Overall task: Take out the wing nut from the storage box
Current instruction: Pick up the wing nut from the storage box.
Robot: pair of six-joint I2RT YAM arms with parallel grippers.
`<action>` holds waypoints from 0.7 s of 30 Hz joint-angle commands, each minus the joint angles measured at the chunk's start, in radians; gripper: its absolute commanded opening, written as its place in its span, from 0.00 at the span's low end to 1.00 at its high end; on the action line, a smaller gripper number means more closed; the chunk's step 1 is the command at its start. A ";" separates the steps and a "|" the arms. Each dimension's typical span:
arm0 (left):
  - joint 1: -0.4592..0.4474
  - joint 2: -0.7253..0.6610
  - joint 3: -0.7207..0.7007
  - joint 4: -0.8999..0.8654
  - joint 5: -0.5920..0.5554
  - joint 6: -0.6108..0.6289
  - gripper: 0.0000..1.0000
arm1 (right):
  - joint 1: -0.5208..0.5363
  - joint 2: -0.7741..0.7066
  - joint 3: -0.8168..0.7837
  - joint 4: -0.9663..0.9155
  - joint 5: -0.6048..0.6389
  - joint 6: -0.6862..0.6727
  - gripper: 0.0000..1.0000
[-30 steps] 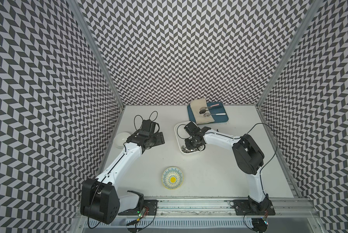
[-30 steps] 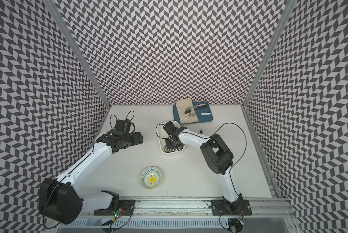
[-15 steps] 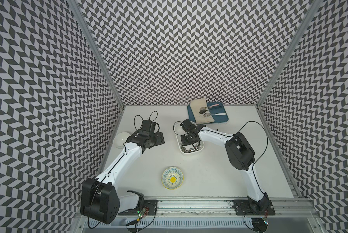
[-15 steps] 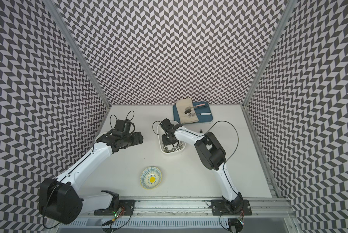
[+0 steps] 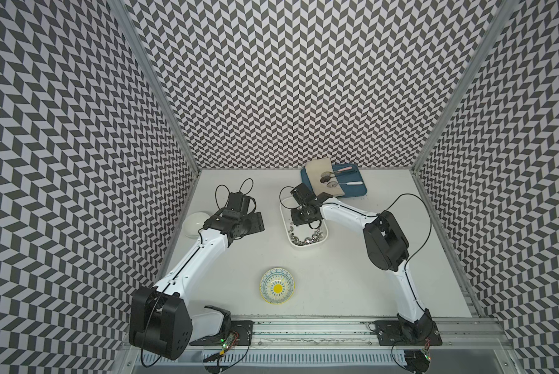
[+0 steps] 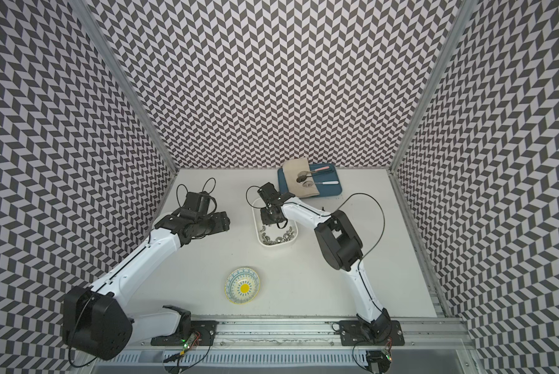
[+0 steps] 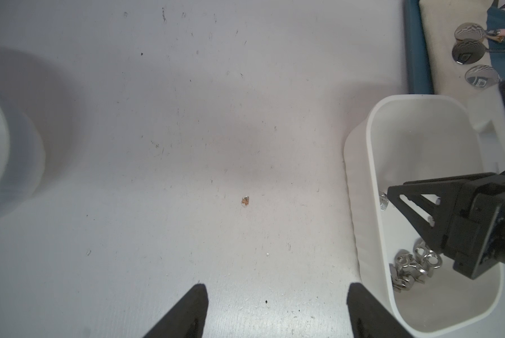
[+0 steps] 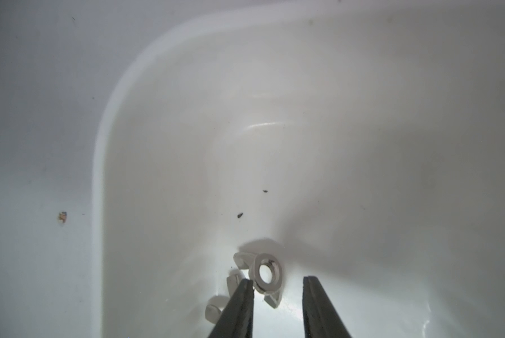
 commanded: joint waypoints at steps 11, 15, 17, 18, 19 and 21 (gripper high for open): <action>0.006 -0.025 -0.014 -0.003 -0.009 0.007 0.79 | 0.001 0.054 0.012 0.019 -0.020 -0.057 0.30; 0.006 -0.024 -0.014 -0.002 -0.008 0.005 0.79 | 0.001 0.071 0.010 0.023 -0.015 -0.064 0.29; 0.006 -0.025 -0.013 -0.002 -0.010 0.005 0.79 | 0.001 0.075 0.007 0.025 -0.010 -0.065 0.28; 0.006 -0.025 -0.014 -0.002 -0.010 0.004 0.79 | 0.001 0.077 0.006 0.025 -0.009 -0.067 0.27; 0.006 -0.025 -0.013 -0.002 -0.012 0.004 0.79 | 0.001 0.077 0.004 0.026 -0.006 -0.067 0.26; 0.006 -0.027 -0.015 0.000 -0.016 0.003 0.79 | 0.001 0.077 -0.002 0.029 -0.001 -0.070 0.24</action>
